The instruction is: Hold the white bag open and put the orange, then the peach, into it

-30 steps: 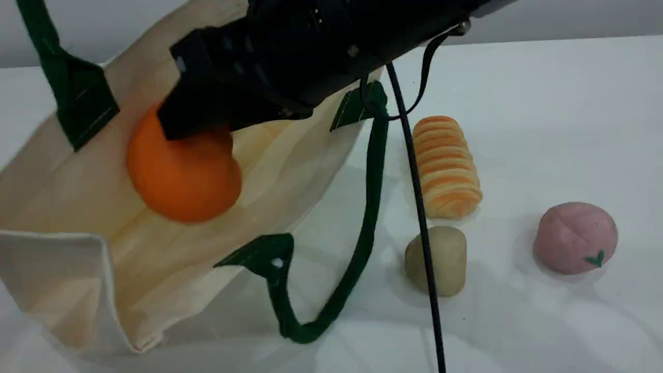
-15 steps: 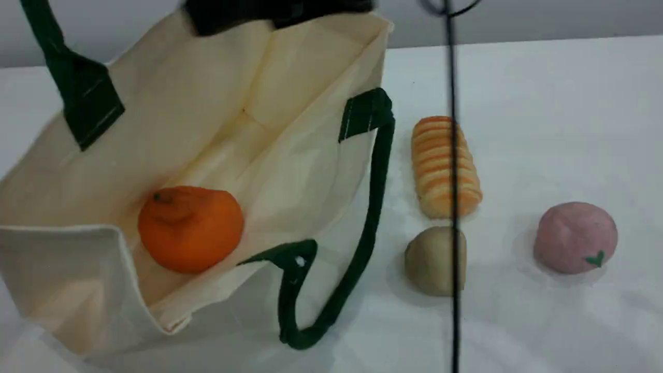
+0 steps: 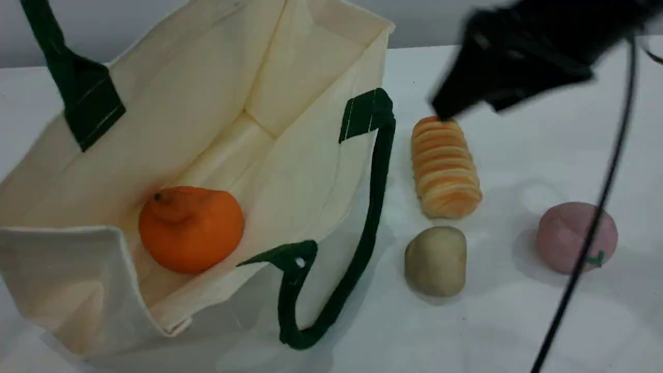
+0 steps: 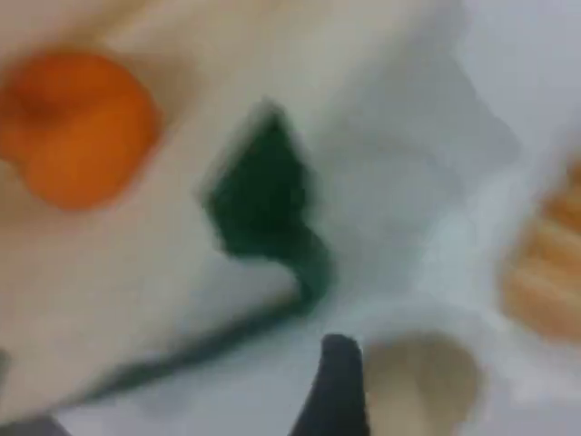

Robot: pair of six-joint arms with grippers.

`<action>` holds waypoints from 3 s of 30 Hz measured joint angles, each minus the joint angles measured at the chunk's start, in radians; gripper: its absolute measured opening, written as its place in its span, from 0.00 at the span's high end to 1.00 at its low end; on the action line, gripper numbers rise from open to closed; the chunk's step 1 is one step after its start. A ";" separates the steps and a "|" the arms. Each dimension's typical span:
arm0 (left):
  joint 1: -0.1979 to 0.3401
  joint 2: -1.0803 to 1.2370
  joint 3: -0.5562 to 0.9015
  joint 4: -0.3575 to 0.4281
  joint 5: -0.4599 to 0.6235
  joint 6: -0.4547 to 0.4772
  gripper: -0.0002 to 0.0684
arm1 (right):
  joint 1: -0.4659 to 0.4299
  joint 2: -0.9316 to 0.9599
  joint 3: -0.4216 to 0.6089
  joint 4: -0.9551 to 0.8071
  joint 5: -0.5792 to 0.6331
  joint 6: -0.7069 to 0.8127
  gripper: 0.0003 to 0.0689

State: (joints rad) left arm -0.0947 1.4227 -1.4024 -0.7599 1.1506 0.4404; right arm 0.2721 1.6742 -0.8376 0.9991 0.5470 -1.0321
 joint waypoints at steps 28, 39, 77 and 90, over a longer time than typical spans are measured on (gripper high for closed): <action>0.000 0.000 0.000 0.000 -0.002 0.000 0.92 | -0.118 0.273 0.181 0.044 -0.302 0.006 0.22; 0.000 0.000 0.000 0.000 -0.002 0.000 0.92 | -0.118 0.198 0.181 0.034 -0.251 -0.021 0.52; 0.000 0.001 0.000 0.001 -0.003 0.000 0.92 | 0.199 -0.029 0.009 0.748 0.183 -0.528 0.52; 0.000 0.001 0.000 0.001 -0.003 0.000 0.92 | 0.335 0.269 -0.192 0.746 0.133 -0.525 0.52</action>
State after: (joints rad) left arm -0.0947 1.4236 -1.4024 -0.7589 1.1472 0.4404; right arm 0.6067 1.9428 -1.0293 1.7449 0.6795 -1.5572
